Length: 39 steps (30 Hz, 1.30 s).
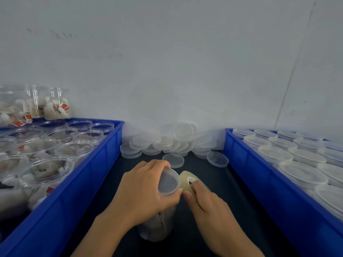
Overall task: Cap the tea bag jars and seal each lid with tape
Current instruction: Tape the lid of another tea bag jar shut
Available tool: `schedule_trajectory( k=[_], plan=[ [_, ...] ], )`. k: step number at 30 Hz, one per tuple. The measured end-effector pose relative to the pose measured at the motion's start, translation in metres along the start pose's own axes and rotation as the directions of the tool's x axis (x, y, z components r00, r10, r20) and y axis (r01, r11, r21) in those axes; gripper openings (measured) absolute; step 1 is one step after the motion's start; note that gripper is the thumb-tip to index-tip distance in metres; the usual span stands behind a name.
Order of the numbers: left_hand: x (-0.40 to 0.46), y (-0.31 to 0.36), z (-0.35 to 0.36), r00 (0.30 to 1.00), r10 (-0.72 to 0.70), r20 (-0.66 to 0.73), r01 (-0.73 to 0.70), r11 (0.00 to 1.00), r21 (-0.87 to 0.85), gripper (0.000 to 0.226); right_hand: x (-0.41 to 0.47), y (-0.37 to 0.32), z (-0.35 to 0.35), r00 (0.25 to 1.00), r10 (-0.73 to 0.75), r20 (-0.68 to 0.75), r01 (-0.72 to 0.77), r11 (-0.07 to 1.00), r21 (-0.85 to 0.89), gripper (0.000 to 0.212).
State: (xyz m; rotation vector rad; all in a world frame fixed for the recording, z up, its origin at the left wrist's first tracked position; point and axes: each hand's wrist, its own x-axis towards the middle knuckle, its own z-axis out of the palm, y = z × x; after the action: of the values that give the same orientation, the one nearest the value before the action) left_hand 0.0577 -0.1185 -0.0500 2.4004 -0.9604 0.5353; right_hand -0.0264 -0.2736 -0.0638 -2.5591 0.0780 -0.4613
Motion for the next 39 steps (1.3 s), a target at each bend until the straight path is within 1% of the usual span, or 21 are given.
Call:
schedule_trajectory(
  k=[2,5,7,9,11,13,16,20,23,25,27,29,31,39],
  plan=[
    [0.0,0.001,0.001,1.0,0.004,0.005,-0.004,1.0,0.01,0.076,0.0,-0.005,0.002,0.996,-0.008,-0.091,-0.001,0.996,-0.093,0.016],
    [0.0,0.0,0.001,1.0,0.017,0.006,-0.017,1.0,0.021,0.075,0.002,-0.012,0.008,0.966,-0.109,-0.233,0.039,0.958,-0.285,0.015],
    [0.001,-0.001,0.001,0.999,0.023,0.028,-0.024,0.999,0.045,0.078,0.003,-0.016,0.012,0.947,-0.134,-0.292,0.013,0.925,-0.38,0.023],
    [0.002,-0.002,-0.001,0.997,0.022,0.068,-0.027,0.997,0.066,0.08,0.002,-0.014,0.011,0.897,-0.176,-0.405,-0.004,0.914,-0.406,0.033],
    [0.002,-0.003,-0.002,0.995,0.016,0.095,-0.022,0.998,0.066,0.083,0.0,-0.01,0.01,0.877,-0.205,-0.436,0.002,0.906,-0.423,0.036],
    [0.002,-0.003,-0.003,0.994,0.012,0.105,-0.019,0.998,0.06,0.083,-0.003,-0.007,0.009,0.878,-0.202,-0.433,0.011,0.914,-0.405,0.035],
    [0.002,-0.003,-0.001,0.996,0.017,0.086,-0.022,0.998,0.057,0.081,-0.004,-0.006,0.011,0.893,-0.141,-0.427,-0.006,0.946,-0.324,0.033],
    [0.0,-0.003,0.001,0.999,0.022,0.039,-0.023,0.999,0.034,0.076,0.003,-0.001,0.014,0.929,-0.1,-0.358,-0.024,0.944,-0.328,0.022],
    [0.0,-0.001,0.002,1.0,0.019,0.023,-0.019,0.999,0.028,0.079,0.004,-0.001,0.012,0.949,-0.129,-0.289,0.04,0.955,-0.295,0.016],
    [0.0,-0.001,0.003,1.0,0.012,0.011,-0.012,1.0,0.027,0.078,0.003,-0.001,0.009,0.96,-0.166,-0.224,0.105,0.959,-0.263,0.012],
    [0.0,0.0,0.003,1.0,0.009,0.006,-0.009,1.0,0.013,0.075,0.0,0.0,0.004,0.97,-0.164,-0.181,0.127,0.972,-0.199,0.009],
    [0.0,0.0,0.003,1.0,0.016,-0.004,-0.016,1.0,0.017,0.071,-0.002,0.001,0.002,0.977,-0.135,-0.163,0.108,0.981,-0.161,0.007],
    [0.0,0.002,0.004,1.0,0.017,-0.016,-0.017,0.999,0.027,0.072,0.001,0.0,0.002,0.982,-0.102,-0.16,0.077,0.985,-0.155,0.009],
    [-0.004,0.008,0.005,0.998,0.026,-0.051,-0.025,0.999,0.024,0.073,0.009,-0.011,0.015,0.972,-0.016,-0.233,-0.039,0.973,-0.226,0.014]
  ],
)
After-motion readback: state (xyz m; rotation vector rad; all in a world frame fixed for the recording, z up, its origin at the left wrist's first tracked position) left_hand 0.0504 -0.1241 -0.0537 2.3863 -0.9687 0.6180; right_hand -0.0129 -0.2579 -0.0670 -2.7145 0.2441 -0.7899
